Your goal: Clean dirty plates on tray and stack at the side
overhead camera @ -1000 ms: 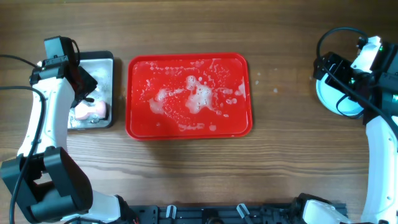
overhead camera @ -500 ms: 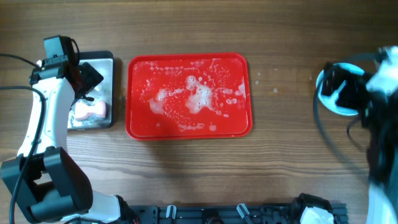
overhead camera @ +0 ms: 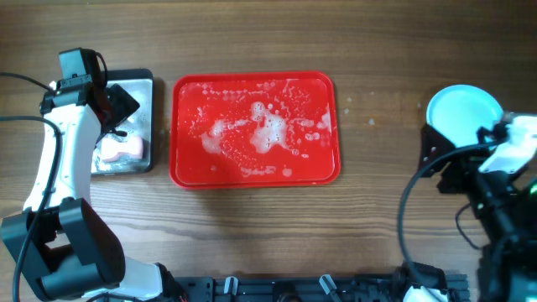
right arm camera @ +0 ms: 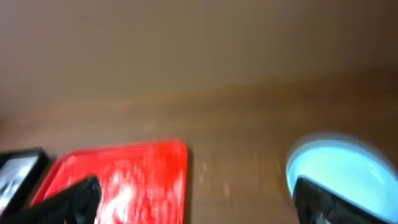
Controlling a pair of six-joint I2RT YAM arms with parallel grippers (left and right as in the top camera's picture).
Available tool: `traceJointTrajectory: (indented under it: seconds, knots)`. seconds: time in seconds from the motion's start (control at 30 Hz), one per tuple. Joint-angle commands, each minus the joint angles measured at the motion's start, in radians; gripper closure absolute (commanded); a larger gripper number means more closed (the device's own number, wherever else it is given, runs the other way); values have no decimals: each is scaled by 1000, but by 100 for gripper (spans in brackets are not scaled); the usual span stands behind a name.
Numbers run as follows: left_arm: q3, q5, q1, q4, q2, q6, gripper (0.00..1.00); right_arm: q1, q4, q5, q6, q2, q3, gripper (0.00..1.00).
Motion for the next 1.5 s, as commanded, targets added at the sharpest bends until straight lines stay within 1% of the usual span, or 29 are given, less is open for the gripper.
traceJointTrajectory:
  seconds: [0.0,0.1,0.17,0.27,0.37,0.47,1.03,1.1,1.13,1.17,1.23,1.33,1.37,1.4,1.47]
  knots:
    - [-3,-10,6,3,2,0,0,95,258,18,-23,-186,-313,0]
    - [-3,-10,6,3,2,0,0,146,512,18,-14,-334,-603,0]
    - [-3,-10,6,3,2,0,0,172,597,20,-14,-416,-734,0]
    - [-3,-10,6,3,2,0,0,203,632,94,60,-550,-890,0]
    - [-3,-10,6,3,2,0,0,209,660,93,61,-608,-973,0]
    - [-3,-10,6,3,2,0,0,220,674,93,79,-626,-991,0]
    - [-3,-7,5,3,3,0,0,222,685,93,79,-625,-996,0]
    - [-4,-6,-43,3,-73,0,0,222,685,93,79,-625,-996,0]
    - [-4,-6,-89,3,-140,0,0,222,685,93,79,-625,-996,0]
    - [-4,-55,-155,2,-242,0,0,222,685,93,79,-624,-996,0]
    - [-4,-97,-212,2,-352,0,0,222,685,93,79,-624,-996,0]
    - [-7,-98,-269,-16,-566,0,0,222,685,93,79,-624,-996,0]
    - [-24,-88,-271,13,-619,0,0,222,685,93,79,-624,-996,0]
    - [-79,-48,-270,100,-689,37,0,222,685,93,79,-624,-996,0]
    - [-269,80,-269,373,-837,203,0,222,685,93,79,-624,-996,0]
